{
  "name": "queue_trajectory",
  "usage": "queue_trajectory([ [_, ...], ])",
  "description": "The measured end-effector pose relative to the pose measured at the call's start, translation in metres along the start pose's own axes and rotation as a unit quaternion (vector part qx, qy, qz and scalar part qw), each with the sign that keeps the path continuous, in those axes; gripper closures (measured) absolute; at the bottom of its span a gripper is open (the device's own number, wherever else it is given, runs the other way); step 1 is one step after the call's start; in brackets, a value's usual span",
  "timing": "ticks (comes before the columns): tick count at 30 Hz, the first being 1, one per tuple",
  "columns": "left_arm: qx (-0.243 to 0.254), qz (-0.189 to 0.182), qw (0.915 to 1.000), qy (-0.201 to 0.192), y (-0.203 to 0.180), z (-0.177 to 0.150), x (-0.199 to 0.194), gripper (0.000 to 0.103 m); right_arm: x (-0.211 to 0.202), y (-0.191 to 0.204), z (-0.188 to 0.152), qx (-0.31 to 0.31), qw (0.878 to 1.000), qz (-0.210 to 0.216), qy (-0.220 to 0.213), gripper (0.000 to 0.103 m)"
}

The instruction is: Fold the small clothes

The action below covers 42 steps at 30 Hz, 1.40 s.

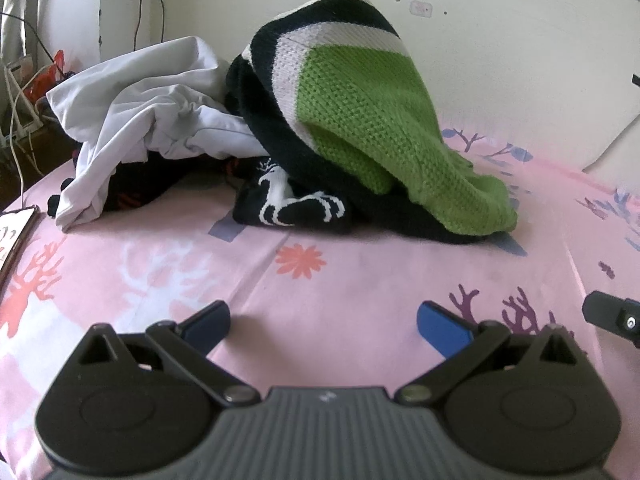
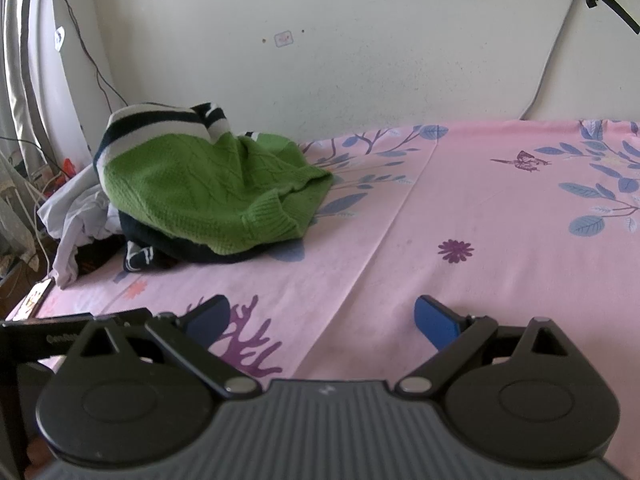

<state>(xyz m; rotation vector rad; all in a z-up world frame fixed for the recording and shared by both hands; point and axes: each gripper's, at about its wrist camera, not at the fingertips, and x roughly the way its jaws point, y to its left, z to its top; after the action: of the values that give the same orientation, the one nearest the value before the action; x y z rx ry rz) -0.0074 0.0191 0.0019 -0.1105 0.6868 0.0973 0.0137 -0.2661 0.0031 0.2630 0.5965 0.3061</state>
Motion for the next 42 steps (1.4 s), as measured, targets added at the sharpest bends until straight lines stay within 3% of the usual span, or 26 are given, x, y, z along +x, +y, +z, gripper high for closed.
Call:
queue_trajectory([
  [16,-0.008,-0.014,0.9999,-0.001,0.004,0.001,-0.002,0.0,-0.002,-0.002,0.0,0.004,1.0,0.0,-0.008,0.014],
  [19,-0.005,-0.015,0.9999,0.0,0.004,0.002,-0.002,0.0,-0.007,-0.007,0.002,0.021,0.999,0.006,-0.025,0.014],
  [23,-0.013,-0.023,0.9996,-0.006,0.007,0.002,-0.004,0.0,-0.008,-0.009,0.022,0.034,0.996,0.06,-0.048,0.013],
  [26,-0.031,-0.026,0.9991,-0.013,0.013,0.003,-0.005,0.0,0.0,0.012,0.052,0.0,0.993,0.106,-0.058,0.014],
  [27,-0.037,-0.028,0.9988,-0.015,0.015,0.003,-0.005,0.0,0.004,0.021,0.06,-0.017,0.991,0.12,-0.061,0.023],
  [28,-0.044,-0.029,0.9985,-0.017,0.017,0.003,-0.006,0.0,0.01,0.032,0.068,-0.038,0.989,0.132,-0.057,0.048],
  [30,-0.055,-0.035,0.9977,-0.017,0.021,0.004,-0.005,0.0,0.03,0.051,0.082,-0.06,0.988,0.14,-0.033,0.067],
  [32,-0.061,-0.038,0.9972,-0.018,0.023,0.004,-0.005,0.0,0.049,0.061,0.091,-0.044,0.985,0.166,-0.02,0.065],
  [34,-0.063,-0.04,0.997,-0.02,0.024,0.005,-0.005,0.0,0.068,0.07,0.094,-0.028,0.984,0.177,0.001,0.035],
  [36,-0.064,-0.042,0.9969,-0.021,0.024,0.005,-0.005,0.0,0.083,0.079,0.093,-0.017,0.982,0.186,0.013,0.017],
  [37,-0.065,-0.043,0.9967,-0.022,0.024,0.005,-0.006,0.0,0.091,0.085,0.091,-0.018,0.982,0.188,0.021,0.018],
  [38,-0.066,-0.045,0.9966,-0.022,0.024,0.005,-0.005,0.0,0.101,0.091,0.09,-0.022,0.982,0.185,0.037,0.021],
  [39,-0.068,-0.045,0.9964,-0.022,0.025,0.005,-0.005,0.0,0.108,0.094,0.089,-0.023,0.981,0.186,0.056,0.037],
  [40,-0.07,-0.045,0.9963,-0.023,0.026,0.005,-0.005,0.0,0.117,0.097,0.089,-0.023,0.98,0.186,0.074,0.062],
  [42,-0.073,-0.046,0.9959,-0.024,0.027,0.005,-0.005,0.0,0.122,0.099,0.092,-0.019,0.979,0.184,0.088,0.089],
])
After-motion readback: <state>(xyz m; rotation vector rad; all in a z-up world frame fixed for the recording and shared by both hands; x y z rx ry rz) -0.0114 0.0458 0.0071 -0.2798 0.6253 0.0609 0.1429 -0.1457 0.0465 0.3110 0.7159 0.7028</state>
